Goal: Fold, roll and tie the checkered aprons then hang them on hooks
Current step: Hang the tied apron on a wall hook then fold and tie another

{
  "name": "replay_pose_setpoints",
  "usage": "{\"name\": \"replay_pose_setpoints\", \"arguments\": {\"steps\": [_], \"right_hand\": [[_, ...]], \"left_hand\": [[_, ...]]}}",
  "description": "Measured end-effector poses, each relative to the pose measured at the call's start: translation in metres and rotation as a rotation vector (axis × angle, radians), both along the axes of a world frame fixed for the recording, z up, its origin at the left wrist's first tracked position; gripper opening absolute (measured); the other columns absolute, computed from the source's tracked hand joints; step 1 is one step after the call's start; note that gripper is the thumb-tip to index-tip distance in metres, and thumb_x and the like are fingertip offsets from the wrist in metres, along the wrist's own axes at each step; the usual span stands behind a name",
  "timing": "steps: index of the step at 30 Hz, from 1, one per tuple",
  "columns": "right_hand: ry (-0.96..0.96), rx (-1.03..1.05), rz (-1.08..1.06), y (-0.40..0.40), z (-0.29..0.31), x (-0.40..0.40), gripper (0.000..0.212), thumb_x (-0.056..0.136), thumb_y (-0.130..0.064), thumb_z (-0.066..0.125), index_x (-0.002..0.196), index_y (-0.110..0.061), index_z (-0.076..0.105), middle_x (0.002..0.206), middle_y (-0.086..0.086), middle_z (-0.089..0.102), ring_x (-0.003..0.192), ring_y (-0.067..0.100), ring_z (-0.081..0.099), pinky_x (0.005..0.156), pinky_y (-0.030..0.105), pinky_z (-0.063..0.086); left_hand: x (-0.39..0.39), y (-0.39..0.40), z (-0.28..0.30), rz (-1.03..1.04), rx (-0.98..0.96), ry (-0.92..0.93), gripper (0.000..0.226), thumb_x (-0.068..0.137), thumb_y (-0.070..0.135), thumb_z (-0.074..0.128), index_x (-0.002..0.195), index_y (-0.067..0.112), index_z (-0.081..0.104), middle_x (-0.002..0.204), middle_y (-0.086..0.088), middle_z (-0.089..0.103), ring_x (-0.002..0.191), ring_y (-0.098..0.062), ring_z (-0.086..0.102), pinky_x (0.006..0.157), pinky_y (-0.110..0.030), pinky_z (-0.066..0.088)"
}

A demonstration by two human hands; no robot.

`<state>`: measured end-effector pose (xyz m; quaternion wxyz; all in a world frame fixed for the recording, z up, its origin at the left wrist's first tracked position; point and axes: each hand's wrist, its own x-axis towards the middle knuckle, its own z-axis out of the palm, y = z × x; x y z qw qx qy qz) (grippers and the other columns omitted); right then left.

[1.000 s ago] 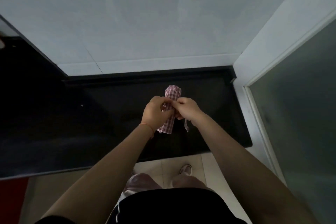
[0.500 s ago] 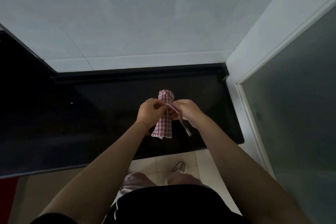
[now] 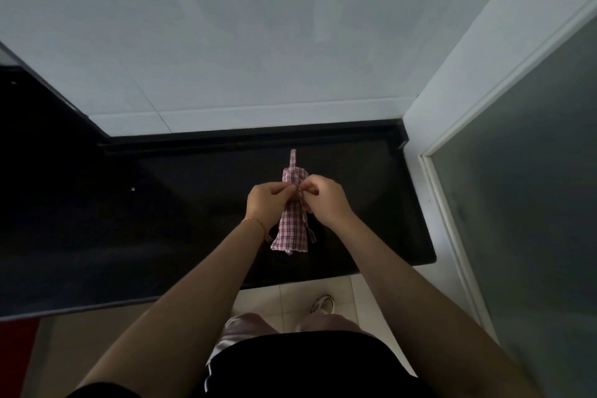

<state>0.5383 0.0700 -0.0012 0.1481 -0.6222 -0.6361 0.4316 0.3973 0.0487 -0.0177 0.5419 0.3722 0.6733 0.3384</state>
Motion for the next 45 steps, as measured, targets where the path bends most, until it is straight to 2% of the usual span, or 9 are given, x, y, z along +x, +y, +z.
{"name": "replay_pose_setpoints", "arguments": {"steps": [4,10,16,22,27,31,37,42,45], "right_hand": [[-0.040,0.068,0.066,0.004,0.007,0.002,0.012,0.099,-0.019,0.057,0.106,-0.018,0.065,0.093,-0.007,0.063,0.083,0.005,0.062,0.071,0.021,0.051],[-0.052,0.112,0.070,0.011,0.011,0.004,0.012,0.097,-0.016,0.057,0.106,-0.018,0.065,0.091,-0.010,0.060,0.078,-0.002,0.055,0.064,0.012,0.042],[-0.101,0.109,0.186,0.019,0.022,-0.010,0.019,0.098,-0.017,0.058,0.112,-0.011,0.070,0.093,-0.002,0.066,0.090,0.013,0.064,0.073,0.016,0.045],[-0.168,0.166,0.211,0.025,0.027,0.004,0.026,0.102,-0.008,0.047,0.120,-0.011,0.065,0.120,0.004,0.062,0.103,0.016,0.061,0.088,0.028,0.050],[-0.331,-0.013,0.236,0.022,0.012,0.023,0.018,0.101,-0.022,0.053,0.108,-0.014,0.068,0.100,0.003,0.068,0.089,0.017,0.065,0.081,0.035,0.054],[-0.254,-0.131,0.260,0.016,0.013,0.024,0.022,0.102,-0.022,0.050,0.103,-0.011,0.069,0.096,0.007,0.067,0.086,0.022,0.065,0.079,0.036,0.053],[-0.162,-0.002,0.175,0.010,0.001,0.015,0.022,0.097,-0.026,0.061,0.095,-0.009,0.075,0.093,0.006,0.068,0.084,0.019,0.065,0.083,0.038,0.055],[-0.114,0.110,-0.014,0.006,-0.012,-0.001,0.014,0.097,-0.027,0.061,0.098,-0.014,0.057,0.088,-0.003,0.059,0.074,0.008,0.059,0.066,0.021,0.049],[-0.088,0.127,-0.059,0.005,-0.019,-0.008,0.011,0.100,-0.025,0.055,0.100,-0.017,0.048,0.086,-0.003,0.058,0.072,0.011,0.060,0.065,0.028,0.052]], "left_hand": [[0.005,0.005,0.004,-0.006,0.017,0.030,0.014,0.095,0.019,0.064,0.103,0.018,0.074,0.092,0.002,0.072,0.086,-0.010,0.067,0.077,-0.024,0.055],[0.010,0.009,0.005,-0.090,0.025,0.051,0.020,0.097,0.009,0.057,0.108,0.013,0.073,0.085,-0.006,0.070,0.073,-0.016,0.061,0.074,-0.031,0.055],[0.011,0.011,0.004,-0.236,0.009,0.209,0.028,0.095,0.006,0.056,0.071,0.020,0.061,0.073,0.000,0.062,0.069,-0.011,0.056,0.063,-0.021,0.043],[0.007,0.011,0.004,-0.196,-0.011,0.062,0.020,0.100,0.018,0.055,0.095,0.009,0.071,0.096,-0.020,0.070,0.079,-0.023,0.059,0.080,-0.043,0.053],[0.004,0.016,0.005,-0.117,-0.061,-0.042,0.023,0.101,0.018,0.054,0.091,0.006,0.070,0.082,-0.006,0.067,0.074,-0.011,0.060,0.067,-0.022,0.050],[0.001,0.021,0.003,-0.124,-0.066,0.005,0.021,0.098,0.023,0.058,0.086,0.013,0.073,0.088,-0.008,0.072,0.084,-0.019,0.066,0.085,-0.036,0.056],[0.004,0.021,0.006,-0.178,-0.004,0.099,0.016,0.098,0.020,0.058,0.101,0.017,0.073,0.095,-0.001,0.072,0.097,-0.022,0.067,0.091,-0.035,0.055],[0.005,0.022,0.010,-0.199,0.028,0.119,0.017,0.097,0.023,0.060,0.103,0.021,0.075,0.098,-0.003,0.074,0.103,-0.028,0.067,0.092,-0.041,0.054],[0.006,0.020,0.011,-0.186,0.035,0.097,0.018,0.097,0.023,0.060,0.107,0.018,0.074,0.098,-0.003,0.074,0.103,-0.029,0.067,0.091,-0.040,0.054]]}}
